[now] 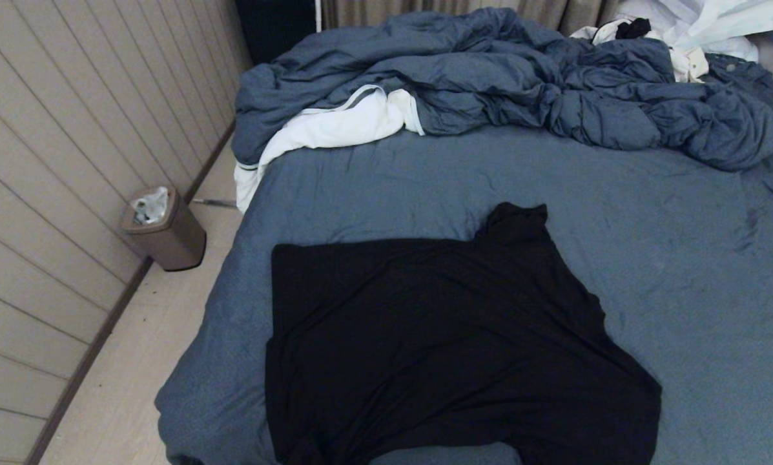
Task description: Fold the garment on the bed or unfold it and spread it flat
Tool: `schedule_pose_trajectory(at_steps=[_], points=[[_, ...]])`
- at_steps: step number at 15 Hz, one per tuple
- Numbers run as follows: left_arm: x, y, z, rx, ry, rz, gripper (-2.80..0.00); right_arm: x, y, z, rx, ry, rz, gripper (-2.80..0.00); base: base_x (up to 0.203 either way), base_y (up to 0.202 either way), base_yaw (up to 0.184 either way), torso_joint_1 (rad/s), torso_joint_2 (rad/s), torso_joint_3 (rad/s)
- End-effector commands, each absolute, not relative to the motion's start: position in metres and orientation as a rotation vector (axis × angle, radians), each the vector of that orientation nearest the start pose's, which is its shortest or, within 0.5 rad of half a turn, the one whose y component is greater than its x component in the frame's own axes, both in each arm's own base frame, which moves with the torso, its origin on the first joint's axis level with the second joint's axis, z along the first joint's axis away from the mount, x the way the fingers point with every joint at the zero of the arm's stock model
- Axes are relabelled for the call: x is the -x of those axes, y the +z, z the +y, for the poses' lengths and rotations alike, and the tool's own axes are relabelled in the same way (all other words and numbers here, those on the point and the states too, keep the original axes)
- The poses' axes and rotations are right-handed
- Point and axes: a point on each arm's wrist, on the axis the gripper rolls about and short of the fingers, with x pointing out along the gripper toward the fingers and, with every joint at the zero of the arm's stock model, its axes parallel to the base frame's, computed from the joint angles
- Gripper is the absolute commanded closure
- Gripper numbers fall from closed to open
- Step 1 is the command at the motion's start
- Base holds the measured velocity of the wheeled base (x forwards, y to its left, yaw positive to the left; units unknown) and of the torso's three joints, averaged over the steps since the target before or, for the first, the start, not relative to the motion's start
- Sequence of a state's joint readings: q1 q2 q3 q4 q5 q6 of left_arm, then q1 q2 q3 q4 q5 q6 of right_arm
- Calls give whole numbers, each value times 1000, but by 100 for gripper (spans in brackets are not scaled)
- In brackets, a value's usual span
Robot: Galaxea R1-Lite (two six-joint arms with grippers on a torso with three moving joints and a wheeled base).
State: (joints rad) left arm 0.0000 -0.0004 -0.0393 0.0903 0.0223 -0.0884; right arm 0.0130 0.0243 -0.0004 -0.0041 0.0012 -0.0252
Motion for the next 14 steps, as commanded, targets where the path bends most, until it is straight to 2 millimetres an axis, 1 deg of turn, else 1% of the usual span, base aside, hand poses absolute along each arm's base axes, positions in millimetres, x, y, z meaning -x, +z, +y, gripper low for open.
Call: schedule_pose_trajectory(at_steps=[1,2,4,7,9,14], points=[[23,78,0,85,20,-10,-280,22,75,0,30,19,7,0,0,0,0,0,0,0],[23,74,0,82,19,16,-280,23,75,0,53,33,4,0,0,0,0,0,0,0],[23,74,0,81,19,15,-280,23,75,0,98,45,3,0,0,0,0,0,0,0],[23,75,0,84,17,10,-280,23,75,0,76,39,5,0,0,0,0,0,0,0],[23,75,0,92,19,7,-280,23,75,0,26,28,6,0,0,0,0,0,0,0],[23,75,0,113,19,4,-280,23,75,0,26,27,7,0,0,0,0,0,0,0]])
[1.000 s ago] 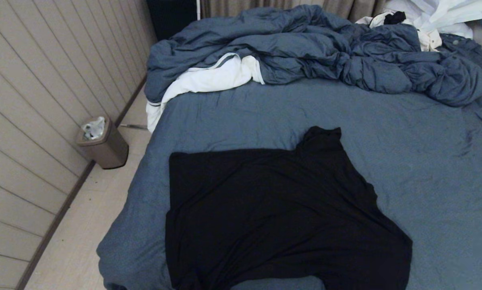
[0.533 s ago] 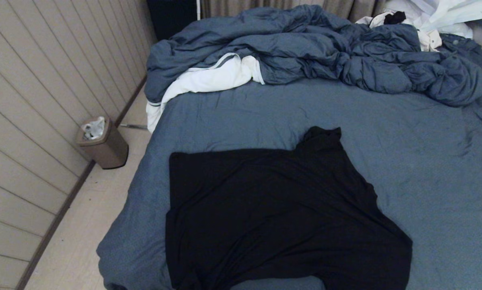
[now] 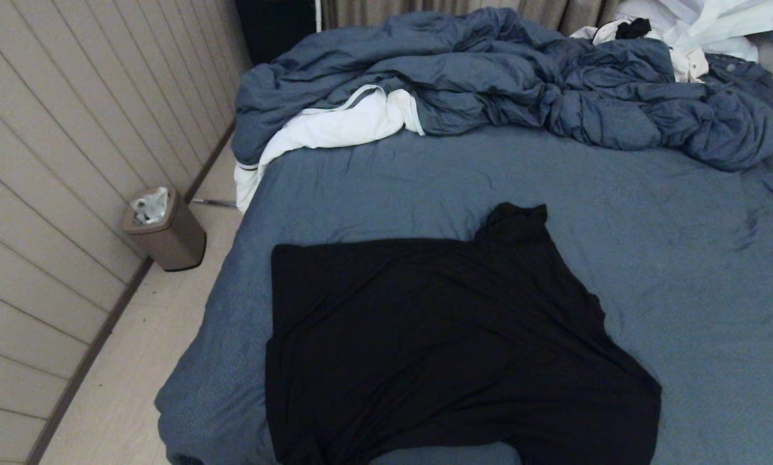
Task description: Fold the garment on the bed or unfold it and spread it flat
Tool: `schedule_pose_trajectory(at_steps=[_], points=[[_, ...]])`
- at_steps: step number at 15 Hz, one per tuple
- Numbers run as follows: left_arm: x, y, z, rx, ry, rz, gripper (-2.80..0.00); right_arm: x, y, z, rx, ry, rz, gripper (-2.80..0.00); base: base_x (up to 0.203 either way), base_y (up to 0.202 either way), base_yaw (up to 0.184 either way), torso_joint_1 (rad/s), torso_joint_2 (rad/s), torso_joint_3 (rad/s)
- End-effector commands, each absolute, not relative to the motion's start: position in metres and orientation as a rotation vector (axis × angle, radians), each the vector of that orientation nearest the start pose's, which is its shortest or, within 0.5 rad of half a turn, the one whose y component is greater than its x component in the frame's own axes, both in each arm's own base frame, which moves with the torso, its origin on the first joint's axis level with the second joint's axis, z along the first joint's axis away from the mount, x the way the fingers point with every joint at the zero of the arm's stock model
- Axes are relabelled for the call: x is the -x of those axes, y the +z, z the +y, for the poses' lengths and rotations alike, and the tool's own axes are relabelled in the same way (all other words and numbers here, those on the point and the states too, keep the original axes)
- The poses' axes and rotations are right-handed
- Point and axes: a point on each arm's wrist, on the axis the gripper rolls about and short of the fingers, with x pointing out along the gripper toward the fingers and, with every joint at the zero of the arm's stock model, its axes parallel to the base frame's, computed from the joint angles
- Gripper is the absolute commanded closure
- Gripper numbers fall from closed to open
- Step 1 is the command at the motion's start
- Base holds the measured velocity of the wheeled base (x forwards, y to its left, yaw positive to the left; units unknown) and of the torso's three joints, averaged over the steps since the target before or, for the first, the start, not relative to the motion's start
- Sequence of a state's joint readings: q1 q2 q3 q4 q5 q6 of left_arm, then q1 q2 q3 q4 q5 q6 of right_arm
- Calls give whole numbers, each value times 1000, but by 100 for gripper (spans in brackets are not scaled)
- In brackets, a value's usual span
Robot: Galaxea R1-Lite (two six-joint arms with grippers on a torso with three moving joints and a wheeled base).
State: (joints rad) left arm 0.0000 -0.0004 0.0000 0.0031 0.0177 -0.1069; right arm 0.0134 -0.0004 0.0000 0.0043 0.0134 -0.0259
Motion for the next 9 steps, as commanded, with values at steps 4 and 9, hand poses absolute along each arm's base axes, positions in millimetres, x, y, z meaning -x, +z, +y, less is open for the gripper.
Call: schedule_pose_trajectory(at_steps=[4,9], points=[[23,75,0,113,17,4,-280,23,75,0,26,26,6,0,0,0,0,0,0,0],[23,75,0,110,16,4,-280,23,75,0,17,26,4,0,0,0,0,0,0,0]])
